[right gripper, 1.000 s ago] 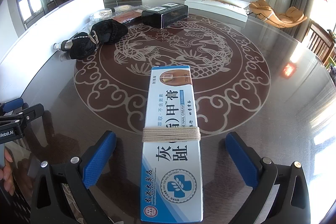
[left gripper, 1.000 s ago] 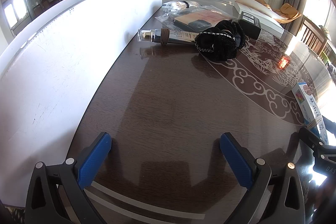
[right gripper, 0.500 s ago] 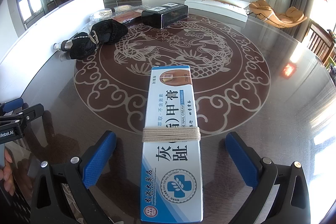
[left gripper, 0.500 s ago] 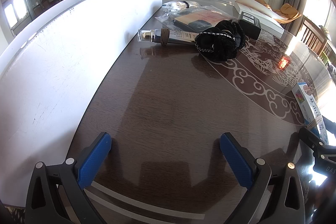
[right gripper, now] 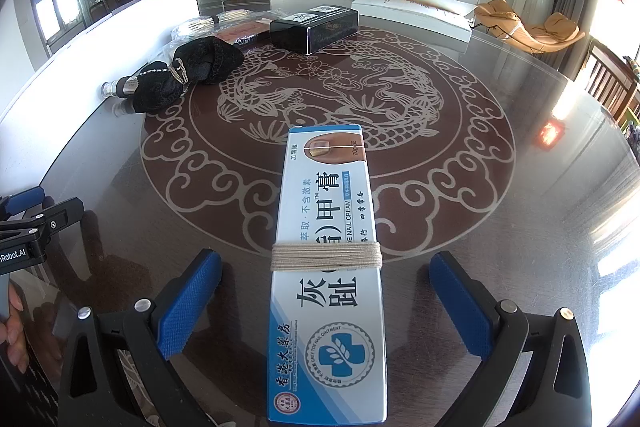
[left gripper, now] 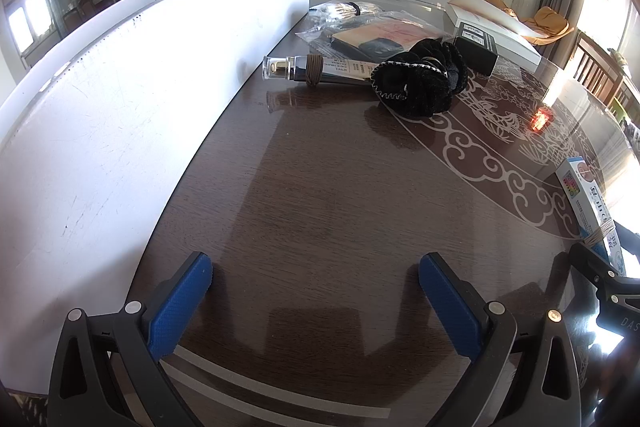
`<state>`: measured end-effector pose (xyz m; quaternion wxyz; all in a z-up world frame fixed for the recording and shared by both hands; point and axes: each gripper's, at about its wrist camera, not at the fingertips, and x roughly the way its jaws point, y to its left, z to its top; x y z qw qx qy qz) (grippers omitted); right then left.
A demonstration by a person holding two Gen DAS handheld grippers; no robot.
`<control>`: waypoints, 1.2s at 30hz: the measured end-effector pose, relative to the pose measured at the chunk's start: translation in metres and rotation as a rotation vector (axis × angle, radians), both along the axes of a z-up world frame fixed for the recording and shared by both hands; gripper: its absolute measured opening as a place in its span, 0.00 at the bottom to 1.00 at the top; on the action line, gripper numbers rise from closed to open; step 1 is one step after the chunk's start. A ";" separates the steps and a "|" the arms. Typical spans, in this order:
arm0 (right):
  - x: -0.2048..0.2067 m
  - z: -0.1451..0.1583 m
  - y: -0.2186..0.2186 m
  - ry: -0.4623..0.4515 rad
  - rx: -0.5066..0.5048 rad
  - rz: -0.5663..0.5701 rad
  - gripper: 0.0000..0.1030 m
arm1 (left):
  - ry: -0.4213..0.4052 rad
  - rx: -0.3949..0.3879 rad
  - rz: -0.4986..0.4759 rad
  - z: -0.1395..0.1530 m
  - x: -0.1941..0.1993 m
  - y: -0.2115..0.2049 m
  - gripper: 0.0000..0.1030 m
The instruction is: Organize objects
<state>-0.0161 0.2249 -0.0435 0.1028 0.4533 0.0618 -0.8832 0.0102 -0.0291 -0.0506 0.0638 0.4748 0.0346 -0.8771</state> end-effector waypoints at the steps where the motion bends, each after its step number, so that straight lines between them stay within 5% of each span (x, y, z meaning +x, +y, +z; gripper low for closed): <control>1: 0.000 0.000 0.000 0.000 0.000 0.000 1.00 | 0.000 0.000 0.000 0.000 0.000 0.000 1.00; 19: 0.000 0.000 0.000 0.000 0.000 0.000 1.00 | -0.030 0.007 -0.014 0.003 -0.002 -0.001 1.00; 22: 0.000 0.000 0.000 0.000 0.000 0.000 1.00 | -0.030 0.121 -0.101 0.012 -0.009 -0.001 1.00; 24: 0.000 0.000 0.000 0.000 0.000 0.000 1.00 | 0.040 0.187 -0.157 0.028 -0.021 0.002 1.00; 30: 0.000 0.000 0.000 0.000 0.000 0.000 1.00 | 0.095 0.098 -0.228 0.052 -0.109 0.025 1.00; 32: 0.000 0.000 0.000 0.000 0.000 0.000 1.00 | 0.064 0.089 -0.258 0.044 -0.132 0.036 0.85; 34: 0.000 0.000 0.000 0.000 0.000 0.000 1.00 | 0.028 0.068 -0.282 0.033 -0.146 0.048 0.50; 36: 0.000 0.000 0.000 0.000 0.000 0.000 1.00 | 0.035 0.030 -0.308 0.027 -0.145 0.056 0.38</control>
